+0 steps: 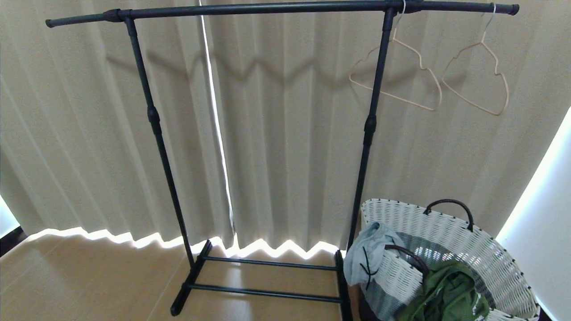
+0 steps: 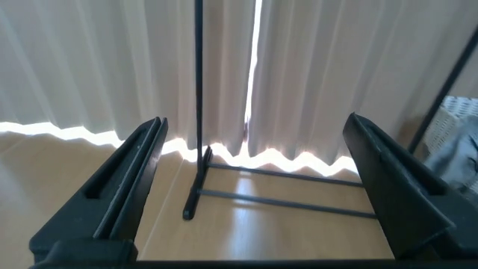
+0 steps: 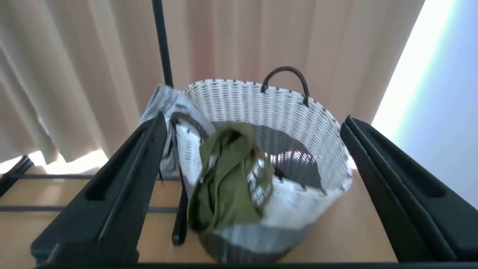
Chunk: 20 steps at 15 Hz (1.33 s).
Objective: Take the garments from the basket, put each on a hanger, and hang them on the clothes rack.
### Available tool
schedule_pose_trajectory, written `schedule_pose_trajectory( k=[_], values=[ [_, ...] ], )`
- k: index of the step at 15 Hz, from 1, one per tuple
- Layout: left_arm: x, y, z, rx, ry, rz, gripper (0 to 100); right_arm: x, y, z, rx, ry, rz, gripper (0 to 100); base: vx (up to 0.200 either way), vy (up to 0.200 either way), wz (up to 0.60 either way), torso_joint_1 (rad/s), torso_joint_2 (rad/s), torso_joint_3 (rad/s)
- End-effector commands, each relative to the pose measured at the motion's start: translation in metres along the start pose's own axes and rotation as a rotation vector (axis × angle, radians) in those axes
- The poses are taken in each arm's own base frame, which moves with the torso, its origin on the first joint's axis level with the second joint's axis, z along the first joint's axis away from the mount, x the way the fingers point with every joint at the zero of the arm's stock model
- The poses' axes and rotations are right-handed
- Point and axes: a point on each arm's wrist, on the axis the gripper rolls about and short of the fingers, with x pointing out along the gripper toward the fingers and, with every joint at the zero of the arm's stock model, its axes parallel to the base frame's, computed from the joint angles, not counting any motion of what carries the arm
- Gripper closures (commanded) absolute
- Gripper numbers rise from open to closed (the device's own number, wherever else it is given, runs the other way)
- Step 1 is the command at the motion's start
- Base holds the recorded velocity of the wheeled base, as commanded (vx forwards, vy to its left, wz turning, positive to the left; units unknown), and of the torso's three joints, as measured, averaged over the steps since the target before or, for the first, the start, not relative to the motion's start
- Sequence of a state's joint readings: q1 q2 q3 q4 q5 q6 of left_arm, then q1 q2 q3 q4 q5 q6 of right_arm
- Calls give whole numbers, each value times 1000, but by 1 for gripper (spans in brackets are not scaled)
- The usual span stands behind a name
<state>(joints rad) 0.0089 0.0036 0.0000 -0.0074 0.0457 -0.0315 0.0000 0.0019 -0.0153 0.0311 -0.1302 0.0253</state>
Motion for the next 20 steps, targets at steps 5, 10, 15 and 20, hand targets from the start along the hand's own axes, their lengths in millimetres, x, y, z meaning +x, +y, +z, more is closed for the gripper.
schedule_pose_trajectory(
  k=[5,10,15,20],
  values=[
    [0,0,0,2,-1,1,0,0,0,0,-7,4,1,0,200,0,0,-4,0,4],
    [0,0,0,1,-1,-1,0,-1,0,3,-14,-2,-2,0,40,0,0,0,0,0],
    [0,0,0,1,-1,-1,0,9,1,74,-312,216,131,0,0,0,0,0,0,0],
    [0,0,0,1,-1,-1,0,77,16,83,-438,601,125,0,0,0,0,0,0,0]
  ],
)
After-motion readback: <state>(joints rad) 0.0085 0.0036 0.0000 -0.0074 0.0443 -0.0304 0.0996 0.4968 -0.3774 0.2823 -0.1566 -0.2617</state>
